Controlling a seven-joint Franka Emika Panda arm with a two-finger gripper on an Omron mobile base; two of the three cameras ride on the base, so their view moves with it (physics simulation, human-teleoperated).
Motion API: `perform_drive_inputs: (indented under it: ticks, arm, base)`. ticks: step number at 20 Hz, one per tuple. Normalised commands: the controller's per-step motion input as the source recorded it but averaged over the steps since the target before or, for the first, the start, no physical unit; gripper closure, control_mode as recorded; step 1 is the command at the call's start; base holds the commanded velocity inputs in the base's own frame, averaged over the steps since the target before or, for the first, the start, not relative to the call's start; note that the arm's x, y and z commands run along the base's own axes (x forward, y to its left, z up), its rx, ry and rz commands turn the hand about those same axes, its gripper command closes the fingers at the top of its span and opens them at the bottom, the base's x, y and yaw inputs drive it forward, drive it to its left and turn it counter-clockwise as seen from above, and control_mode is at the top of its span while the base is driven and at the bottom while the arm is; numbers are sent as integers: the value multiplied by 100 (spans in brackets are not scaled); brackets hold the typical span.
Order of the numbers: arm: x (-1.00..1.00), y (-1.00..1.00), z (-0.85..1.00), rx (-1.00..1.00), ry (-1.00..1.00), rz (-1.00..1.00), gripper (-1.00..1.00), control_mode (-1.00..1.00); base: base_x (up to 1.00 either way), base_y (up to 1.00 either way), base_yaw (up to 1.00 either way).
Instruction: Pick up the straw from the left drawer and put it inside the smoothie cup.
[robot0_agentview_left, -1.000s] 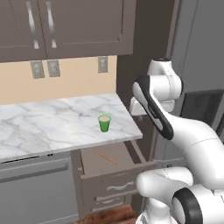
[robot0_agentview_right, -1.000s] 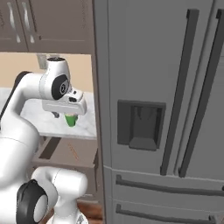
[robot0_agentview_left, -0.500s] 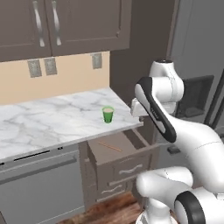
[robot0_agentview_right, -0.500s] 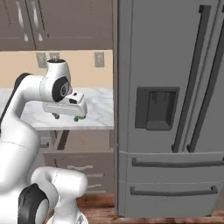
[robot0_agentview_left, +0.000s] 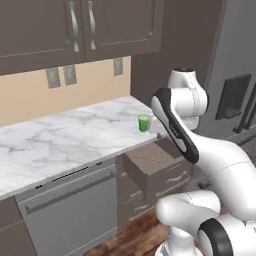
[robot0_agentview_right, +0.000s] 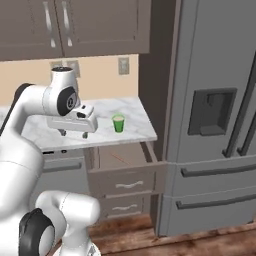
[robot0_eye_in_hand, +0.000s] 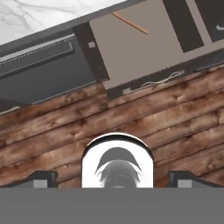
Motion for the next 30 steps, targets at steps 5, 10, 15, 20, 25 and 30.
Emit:
perform_drive_inputs:
  ticks: [5, 10, 15, 20, 25, 30]
  arm:
    - [0, 0, 0, 0, 0, 0, -100, 100]
    - [0, 0, 0, 0, 0, 0, -100, 100]
    - [0, 0, 0, 0, 0, 0, -100, 100]
    - [0, 0, 0, 0, 0, 0, -100, 100]
    - [0, 0, 0, 0, 0, 0, -100, 100]
    - [17, 0, -25, -2, 0, -5, -100, -100]
  base:
    - [11, 78, -43]
    - [27, 73, -45]
    - [50, 52, -41]
    - [1, 66, -28]
    - [1, 49, -21]
    - [4, 0, -6]
